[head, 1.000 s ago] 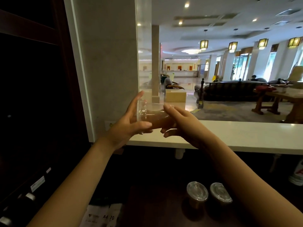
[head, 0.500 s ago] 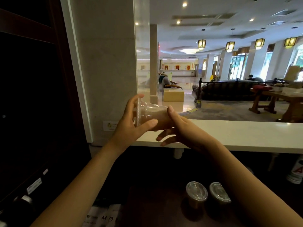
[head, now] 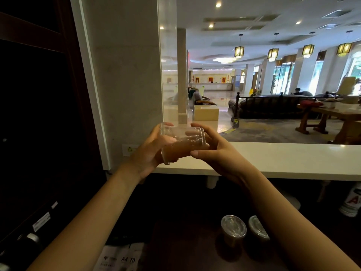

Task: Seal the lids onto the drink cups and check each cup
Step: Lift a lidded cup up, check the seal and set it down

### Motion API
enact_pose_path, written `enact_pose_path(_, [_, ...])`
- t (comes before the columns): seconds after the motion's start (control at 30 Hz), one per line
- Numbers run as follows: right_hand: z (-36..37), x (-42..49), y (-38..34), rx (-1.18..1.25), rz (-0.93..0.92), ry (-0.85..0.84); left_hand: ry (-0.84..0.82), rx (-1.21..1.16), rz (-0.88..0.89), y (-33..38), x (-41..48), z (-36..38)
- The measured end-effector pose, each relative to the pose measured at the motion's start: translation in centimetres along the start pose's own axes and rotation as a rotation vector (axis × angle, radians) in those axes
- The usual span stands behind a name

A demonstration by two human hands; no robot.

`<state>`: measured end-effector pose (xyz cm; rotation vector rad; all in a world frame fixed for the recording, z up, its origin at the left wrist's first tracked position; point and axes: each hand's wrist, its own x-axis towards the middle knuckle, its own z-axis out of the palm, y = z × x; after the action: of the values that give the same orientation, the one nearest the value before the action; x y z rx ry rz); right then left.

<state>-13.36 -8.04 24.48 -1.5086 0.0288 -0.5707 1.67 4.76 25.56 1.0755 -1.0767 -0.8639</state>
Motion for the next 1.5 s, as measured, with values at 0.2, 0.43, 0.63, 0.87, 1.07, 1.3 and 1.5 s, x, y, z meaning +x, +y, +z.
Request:
enact_pose_path(0.2, [0.4,0.2,1.9,0.357,-0.08,-0.02,-0.003,-0.086,0.132,-0.7,0.1,1.6])
enact_pose_path(0.43, [-0.7,2.7,-0.6,0.08,-0.088,0.102,-0.059,-0.206,0.039,-3.2,3.3,0.0])
enact_pose_path(0.63, [-2.7,6.3,-1.8,-0.459,-0.043,0.168,0.011,0.091,0.034,-4.3,6.2,-1.0])
enact_pose_path(0.87, [-2.9,9.6,-1.4,-0.551,0.032,0.203,0.057,0.029,0.021,-5.3,8.5,-0.9])
enact_pose_path(1.07, [-3.4,10.9,-1.6,-0.588,0.062,0.219,0.121,0.037,-0.066,-5.0,9.2,-0.9])
enact_pose_path(1.3, [-3.5,10.9,-2.1,-0.655,0.076,0.171,0.156,0.175,-0.043,-4.7,9.1,-1.1])
enact_pose_path(1.5, [-3.0,10.4,-3.7,-0.927,0.084,0.263,0.103,0.34,0.004,-3.6,8.4,-1.0])
